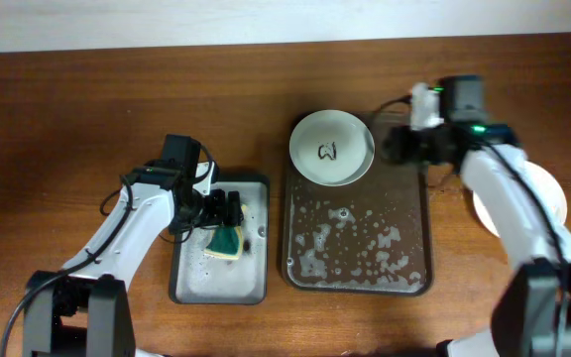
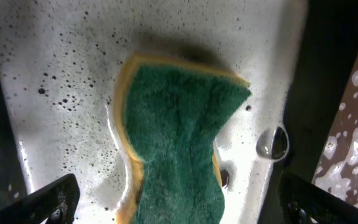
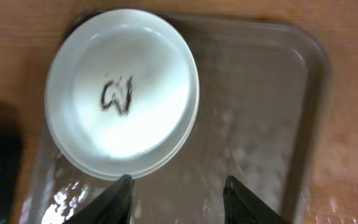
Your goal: Clean dirty plates on tray and stack at the side
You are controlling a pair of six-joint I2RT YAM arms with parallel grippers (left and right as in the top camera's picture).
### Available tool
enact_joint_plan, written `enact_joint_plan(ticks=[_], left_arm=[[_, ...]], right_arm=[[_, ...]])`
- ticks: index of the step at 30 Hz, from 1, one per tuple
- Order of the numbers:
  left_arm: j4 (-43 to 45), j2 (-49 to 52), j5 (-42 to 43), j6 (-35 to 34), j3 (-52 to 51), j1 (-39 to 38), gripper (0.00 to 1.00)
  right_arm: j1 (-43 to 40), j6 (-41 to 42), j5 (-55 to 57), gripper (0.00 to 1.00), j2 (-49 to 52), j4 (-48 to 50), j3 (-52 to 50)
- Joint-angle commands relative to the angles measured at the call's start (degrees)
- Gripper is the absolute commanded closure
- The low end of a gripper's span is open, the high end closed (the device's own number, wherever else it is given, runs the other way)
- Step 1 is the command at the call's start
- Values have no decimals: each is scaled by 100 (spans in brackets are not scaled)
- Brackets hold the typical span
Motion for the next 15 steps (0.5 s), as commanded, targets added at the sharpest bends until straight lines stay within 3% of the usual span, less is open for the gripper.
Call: enact_joint_plan(ticks=[1,8,9,11,12,15], left_arm=[[0,-129,63,50,-31,0,0],[0,-129,66,50,-31,0,0],[0,-129,66,50,-31,0,0],[0,-129,63,50,-31,0,0],[0,-129,63,50,-31,0,0],[0,-129,63,50,-31,0,0]], right_arm=[[330,-79,868,53,564,599,37],[367,262,861,53,1768,1672,37],[367,330,839,58,1867,1587,37],[367,505,638,90,1952,1325,37],[365,505,490,96,1919,1241,37],[361,688,280,96,1659,861,39]])
